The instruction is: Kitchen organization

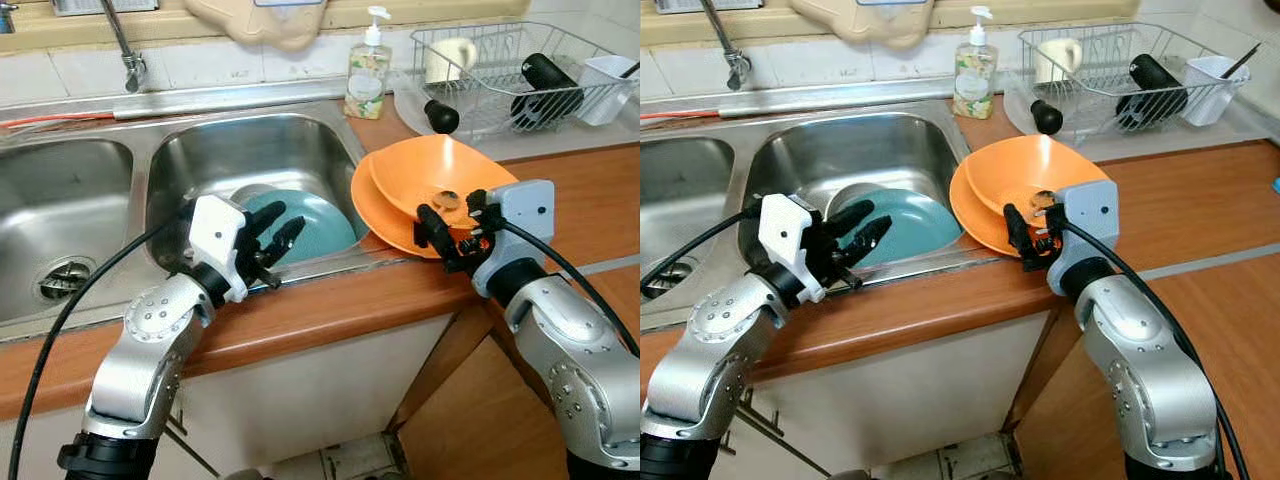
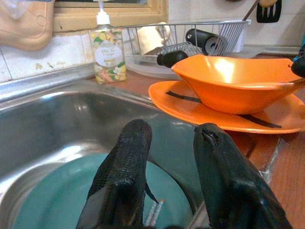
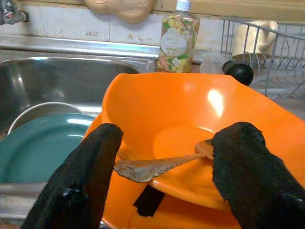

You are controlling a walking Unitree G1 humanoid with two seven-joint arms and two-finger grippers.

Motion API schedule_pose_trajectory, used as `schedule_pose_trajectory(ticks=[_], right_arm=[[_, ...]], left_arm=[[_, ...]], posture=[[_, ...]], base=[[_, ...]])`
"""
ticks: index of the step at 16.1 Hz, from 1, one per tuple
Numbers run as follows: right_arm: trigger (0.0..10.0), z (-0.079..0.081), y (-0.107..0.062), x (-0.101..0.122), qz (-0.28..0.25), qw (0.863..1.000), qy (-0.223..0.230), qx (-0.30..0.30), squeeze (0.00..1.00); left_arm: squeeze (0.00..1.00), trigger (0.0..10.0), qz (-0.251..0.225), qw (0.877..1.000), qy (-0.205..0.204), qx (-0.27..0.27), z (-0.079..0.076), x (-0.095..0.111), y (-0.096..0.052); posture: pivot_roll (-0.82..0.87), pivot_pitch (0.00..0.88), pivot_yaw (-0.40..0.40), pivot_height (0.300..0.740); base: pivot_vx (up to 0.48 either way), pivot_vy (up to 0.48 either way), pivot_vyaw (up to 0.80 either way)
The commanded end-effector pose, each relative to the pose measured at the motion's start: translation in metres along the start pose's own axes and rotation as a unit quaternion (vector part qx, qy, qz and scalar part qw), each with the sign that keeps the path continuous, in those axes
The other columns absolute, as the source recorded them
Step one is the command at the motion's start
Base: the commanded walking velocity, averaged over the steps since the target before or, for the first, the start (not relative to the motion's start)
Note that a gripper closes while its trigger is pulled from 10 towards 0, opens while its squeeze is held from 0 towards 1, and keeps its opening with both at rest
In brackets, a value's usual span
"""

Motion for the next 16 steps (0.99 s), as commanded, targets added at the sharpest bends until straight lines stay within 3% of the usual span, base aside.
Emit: schedule_pose_trajectory(ticks=[1,5,6,7,8,16], right_arm=[[4.3,-0.006,-0.001,-0.006,0.011,1.000,0.008,-0.013,0.00],[3.1,-0.014,-0.004,-0.012,0.018,0.999,0.008,-0.025,0.00],[1.8,-0.015,-0.005,-0.013,0.018,0.999,0.010,-0.027,0.00],[1.8,-0.015,-0.005,-0.013,0.017,0.999,0.011,-0.027,0.00],[0.0,-0.016,-0.005,-0.013,0.016,0.999,0.013,-0.027,0.00],[0.0,-0.016,-0.003,-0.012,0.005,0.999,0.027,-0.023,0.00]], left_arm=[[0.00,10.0,-0.004,1.000,0.007,-0.005,-0.005,0.004,0.001],[0.00,10.0,-0.005,1.000,0.002,-0.005,-0.008,0.005,0.000],[0.00,10.0,-0.004,1.000,0.000,-0.006,-0.009,0.005,0.000],[0.00,10.0,-0.003,1.000,0.000,-0.007,-0.010,0.005,0.000],[0.00,10.0,-0.004,1.000,0.000,-0.007,-0.010,0.005,0.000],[0.00,10.0,-0.006,1.000,-0.003,-0.015,-0.014,0.007,0.002]], posture=[[-0.04,0.000,0.015,0.740],[-0.03,0.000,0.011,0.740],[-0.03,0.000,0.011,0.740],[-0.03,0.000,0.011,0.740],[-0.03,0.000,0.011,0.740],[-0.04,0.000,0.016,0.740]], base=[[0.000,0.000,0.00],[0.000,0.000,0.00],[0.000,0.000,0.00],[0.000,0.000,0.00],[0.000,0.000,0.00],[0.000,0.000,0.00]])
Point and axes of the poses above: a point about 5 cm out from each wrist's last joint towards the gripper, its own y axis pointing out of the wrist towards the gripper, its own x axis along the axis of the wrist's last joint, z = x × y, the point moved 1 cm from there along y, pointing out of the wrist towards the gripper, and after that the axes turned 13 degrees about -y, right-handed, at the moved point
